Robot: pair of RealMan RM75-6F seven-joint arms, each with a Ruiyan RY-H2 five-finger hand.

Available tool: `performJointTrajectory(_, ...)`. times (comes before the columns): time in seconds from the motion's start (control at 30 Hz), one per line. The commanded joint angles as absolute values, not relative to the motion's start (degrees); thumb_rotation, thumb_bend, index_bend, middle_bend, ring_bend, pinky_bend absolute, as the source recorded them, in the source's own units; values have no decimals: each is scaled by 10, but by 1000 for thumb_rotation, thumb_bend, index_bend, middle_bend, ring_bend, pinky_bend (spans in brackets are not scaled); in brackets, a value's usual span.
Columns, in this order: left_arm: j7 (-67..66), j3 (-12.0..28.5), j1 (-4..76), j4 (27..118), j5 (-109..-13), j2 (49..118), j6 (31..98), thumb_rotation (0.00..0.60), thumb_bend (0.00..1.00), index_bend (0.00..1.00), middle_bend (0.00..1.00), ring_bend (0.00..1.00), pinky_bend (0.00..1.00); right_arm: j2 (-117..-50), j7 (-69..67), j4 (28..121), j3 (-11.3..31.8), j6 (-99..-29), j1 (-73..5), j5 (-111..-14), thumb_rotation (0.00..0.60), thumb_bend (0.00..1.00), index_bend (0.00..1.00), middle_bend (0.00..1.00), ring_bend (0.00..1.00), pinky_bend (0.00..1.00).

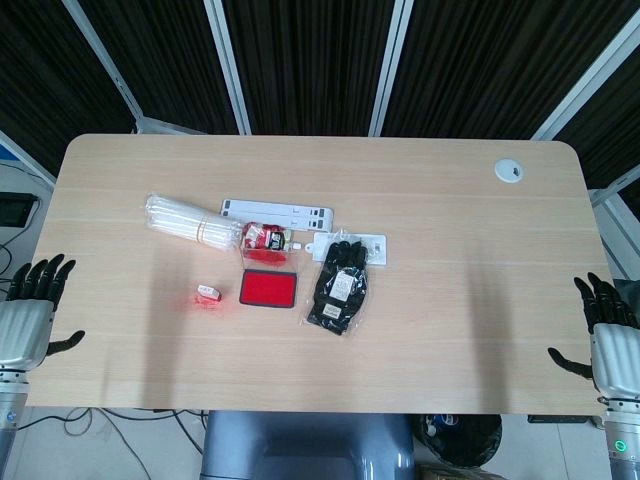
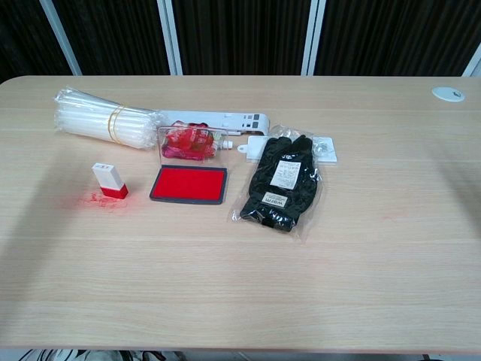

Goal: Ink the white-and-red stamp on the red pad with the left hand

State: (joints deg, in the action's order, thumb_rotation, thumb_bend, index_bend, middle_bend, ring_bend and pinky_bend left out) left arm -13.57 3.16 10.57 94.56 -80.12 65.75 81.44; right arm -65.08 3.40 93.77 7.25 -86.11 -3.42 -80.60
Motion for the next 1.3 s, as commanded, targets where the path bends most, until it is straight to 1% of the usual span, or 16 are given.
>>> performJointTrajectory(0.03,-135,33,106,945,-800,657,812,600,25,0,0,0,0,-651,31,938,73,-859,-35,-805,600,0,0,0,0,178)
performJointTrajectory(0.57,-145,30,110,948,-802,659,801,600,25,0,0,0,0,-655,28,934,73,-859,-37,-808,600,0,0,0,0,177)
performJointTrajectory(0.83,-171,34,124,951,-798,659,781,600,25,0,0,0,0,-657,27,935,74,-859,-36,-804,600,0,0,0,0,178)
performJointTrajectory(1.0,-209,46,157,964,-790,652,739,600,25,0,0,0,65,-656,25,935,75,-854,-38,-800,600,0,0,0,0,178)
performJointTrajectory(1.13,-239,56,196,971,-776,652,684,600,25,0,0,21,139,-656,23,935,75,-851,-39,-798,600,0,0,0,0,178)
performJointTrajectory(1.2,-260,62,217,970,-765,657,656,600,25,4,8,31,153,-655,22,937,74,-849,-39,-797,600,0,0,0,0,178)
performJointTrajectory(1.3,-287,71,247,964,-744,672,619,600,25,35,42,46,163,-654,21,937,75,-848,-40,-796,600,0,0,0,0,178)
